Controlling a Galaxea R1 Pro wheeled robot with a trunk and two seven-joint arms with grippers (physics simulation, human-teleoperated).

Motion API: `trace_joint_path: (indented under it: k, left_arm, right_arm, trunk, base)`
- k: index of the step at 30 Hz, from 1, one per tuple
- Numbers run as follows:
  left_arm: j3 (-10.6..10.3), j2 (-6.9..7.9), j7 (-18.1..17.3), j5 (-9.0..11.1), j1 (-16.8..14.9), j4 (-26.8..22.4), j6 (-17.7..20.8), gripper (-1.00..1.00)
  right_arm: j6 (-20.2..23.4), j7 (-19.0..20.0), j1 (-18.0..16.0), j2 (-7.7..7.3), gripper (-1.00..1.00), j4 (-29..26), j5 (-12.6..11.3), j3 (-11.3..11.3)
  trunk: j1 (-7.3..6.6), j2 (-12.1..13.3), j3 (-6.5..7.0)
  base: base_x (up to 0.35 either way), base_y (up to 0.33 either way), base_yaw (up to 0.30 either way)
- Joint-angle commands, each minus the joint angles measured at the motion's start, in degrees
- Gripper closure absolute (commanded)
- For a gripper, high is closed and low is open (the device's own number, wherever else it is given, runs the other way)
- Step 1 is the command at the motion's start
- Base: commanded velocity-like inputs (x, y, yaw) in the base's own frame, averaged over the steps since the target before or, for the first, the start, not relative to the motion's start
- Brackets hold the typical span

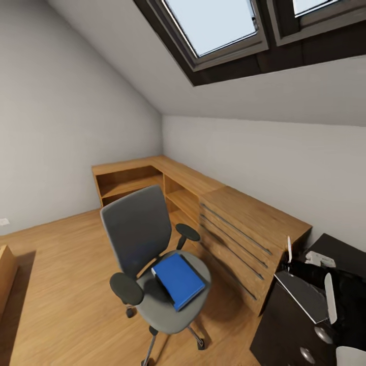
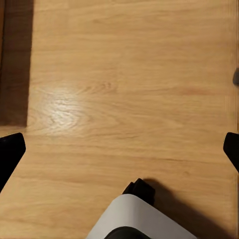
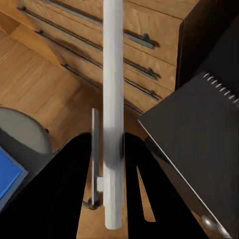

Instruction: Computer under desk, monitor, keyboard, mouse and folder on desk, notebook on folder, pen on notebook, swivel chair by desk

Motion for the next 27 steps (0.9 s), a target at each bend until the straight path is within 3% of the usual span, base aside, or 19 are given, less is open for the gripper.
trace_joint_path:
  k: [1, 4, 7, 8, 10, 16, 27]
  left_arm:
    - [-0.1, 0.01, 0.1, 0.6, 0.0, 0.0, -0.3, -1.0]
    - [0.0, 0.01, 0.1, 0.6, 0.0, 0.0, -0.3, -1.0]
    - [0.1, -0.06, 0.1, 0.6, 0.0, 0.0, -0.3, -1.0]
    - [0.1, -0.07, 0.1, 0.6, 0.0, 0.0, -0.3, -1.0]
    - [0.1, -0.07, 0.1, 0.6, 0.0, 0.0, -0.3, -1.0]
    - [0.1, -0.07, 0.1, 0.7, 0.0, 0.0, -0.3, -1.0]
    - [0.1, -0.09, 0.1, 0.7, 0.0, 0.0, -0.3, -1.0]
  right_arm:
    - [-0.8, -0.4, -0.1, 0.0, 1.0, 1.0, 0.5, -1.8]
    - [-3.0, -4.0, -0.1, -0.08, 1.0, 2.7, 0.5, -3.7]
    - [-7.4, -11.6, -0.1, -0.08, 1.0, 4.5, 0.4, -4.4]
    - [-11.1, -16.6, -0.2, -0.04, 1.0, 6.4, 0.3, -4.5]
    - [-12.5, -18.7, -0.2, -0.06, 1.0, 7.1, 0.2, -4.6]
    - [-15.5, -21.2, -0.2, -0.2, 1.0, 7.9, 0.3, -4.6]
    - [-19.6, -21.3, -0.4, -0.64, 1.0, 13.0, 0.6, -4.4]
  trunk:
    - [0.0, 0.0, -0.03]
    - [0.0, 0.0, 0.06]
    - [0.0, 0.0, 0.15]
    - [0.0, 0.0, 0.18]
    - [0.0, 0.0, 0.24]
    - [0.0, 0.0, 0.4]
    - [0.0, 0.0, 0.42]
  base:
    - [0.0, 0.0, -0.28]
    - [0.0, 0.0, -0.28]
    - [0.0, 0.0, -0.28]
    - [0.0, 0.0, -0.28]
    - [0.0, 0.0, -0.28]
    - [0.0, 0.0, -0.239]
    - [0.0, 0.0, -0.018]
